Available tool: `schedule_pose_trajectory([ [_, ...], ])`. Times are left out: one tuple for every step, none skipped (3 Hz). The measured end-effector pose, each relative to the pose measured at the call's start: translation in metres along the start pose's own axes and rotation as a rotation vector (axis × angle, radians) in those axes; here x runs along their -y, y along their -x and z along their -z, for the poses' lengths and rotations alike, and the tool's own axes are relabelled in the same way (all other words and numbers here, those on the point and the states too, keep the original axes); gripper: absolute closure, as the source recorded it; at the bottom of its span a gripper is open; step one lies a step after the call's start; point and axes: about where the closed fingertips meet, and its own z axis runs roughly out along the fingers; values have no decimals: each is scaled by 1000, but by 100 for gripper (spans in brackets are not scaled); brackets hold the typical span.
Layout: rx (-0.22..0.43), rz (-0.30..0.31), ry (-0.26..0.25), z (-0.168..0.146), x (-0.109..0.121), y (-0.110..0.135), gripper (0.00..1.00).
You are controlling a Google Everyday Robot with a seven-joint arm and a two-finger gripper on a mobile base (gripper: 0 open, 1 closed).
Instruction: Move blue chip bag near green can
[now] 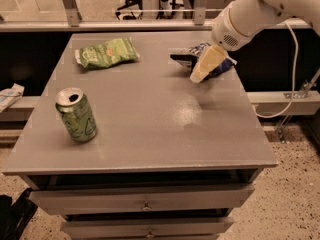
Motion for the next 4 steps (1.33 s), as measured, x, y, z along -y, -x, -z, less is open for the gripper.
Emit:
schedule_pose_trajectory([
  [9,-45,-35,-33,29,-3,0],
  [-6,-118,-45,-67,48,-18,4],
  [-11,-153,-40,-83,51,-27,26],
  [5,-147,-46,-82,52,-24,49],
])
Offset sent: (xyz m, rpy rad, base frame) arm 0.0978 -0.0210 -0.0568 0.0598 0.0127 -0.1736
